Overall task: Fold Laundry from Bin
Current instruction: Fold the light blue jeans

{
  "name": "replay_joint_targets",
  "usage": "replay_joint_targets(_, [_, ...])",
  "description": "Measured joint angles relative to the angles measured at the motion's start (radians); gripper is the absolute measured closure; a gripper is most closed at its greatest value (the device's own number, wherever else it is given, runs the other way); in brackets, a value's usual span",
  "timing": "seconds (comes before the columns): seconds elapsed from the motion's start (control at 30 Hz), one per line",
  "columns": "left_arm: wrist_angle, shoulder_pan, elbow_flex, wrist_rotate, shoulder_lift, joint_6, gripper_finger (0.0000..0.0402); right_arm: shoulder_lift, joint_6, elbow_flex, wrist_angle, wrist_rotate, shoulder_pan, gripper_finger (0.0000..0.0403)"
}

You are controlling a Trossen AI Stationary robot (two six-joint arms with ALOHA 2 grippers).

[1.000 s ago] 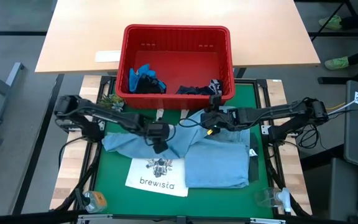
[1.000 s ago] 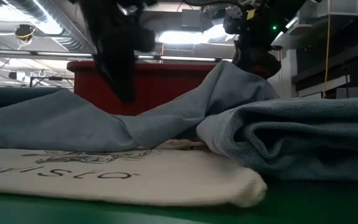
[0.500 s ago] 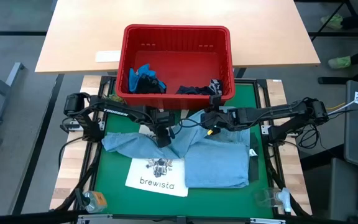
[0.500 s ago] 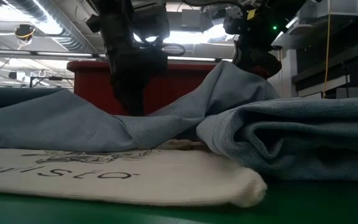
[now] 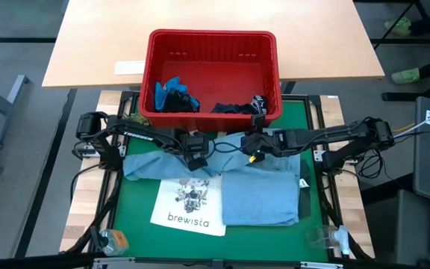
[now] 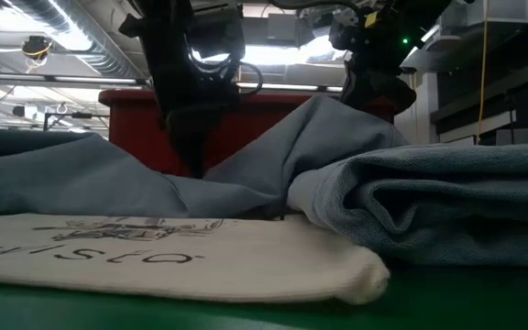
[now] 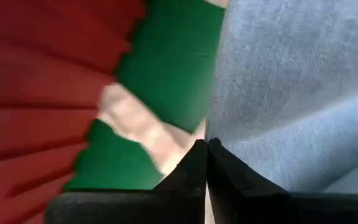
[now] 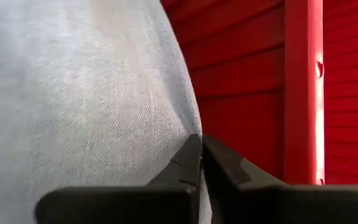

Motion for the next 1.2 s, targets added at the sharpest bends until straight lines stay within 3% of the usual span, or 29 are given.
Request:
replay_joint_targets(0.13, [-0.015, 0.001, 0.0, -0.099, 0.0, -0.037, 0.0401, 0.0, 0.0, 0.0, 0.0, 0.0, 0.0, 0.0334])
replay_joint_targets(0.37, [-0.014, 0.001, 0.0, -0.175, 0.0, -0.039, 0.0401, 0.0, -0.067, 0.053, -0.051, -0.016, 0.0, 0.0246])
replay_joint_targets(0.47, [-0.014, 0.001, 0.0, -0.184, 0.0, -0.039, 0.0401, 0.0, -0.047, 0.121, -0.114, -0.147, 0.0, 0.0232])
replay_joint_targets(0.67, [-0.015, 0.001, 0.0, -0.184, 0.0, -0.039, 0.0401, -0.001, 0.131, 0.208, -0.187, -0.574, 0.03, 0.0228])
replay_joint_targets(0.77, [-0.015, 0.001, 0.0, -0.176, 0.0, -0.039, 0.0401, -0.001, 0.193, 0.204, -0.184, -0.66, 0.109, 0.0228])
replay_joint_targets(0.87, [-0.015, -0.002, 0.0, -0.174, -0.001, -0.039, 0.0401, -0.001, 0.24, 0.165, -0.169, -0.605, 0.208, 0.0228])
replay_joint_targets(1.07, [-0.015, -0.003, 0.0, -0.171, -0.001, -0.039, 0.0401, 0.0, 0.424, 0.014, -0.155, -0.322, 0.356, 0.0228])
replay_joint_targets(1.2, [-0.015, -0.003, 0.0, -0.17, -0.001, -0.034, 0.0401, 0.0, 0.594, -0.11, -0.115, -0.279, 0.382, 0.0228])
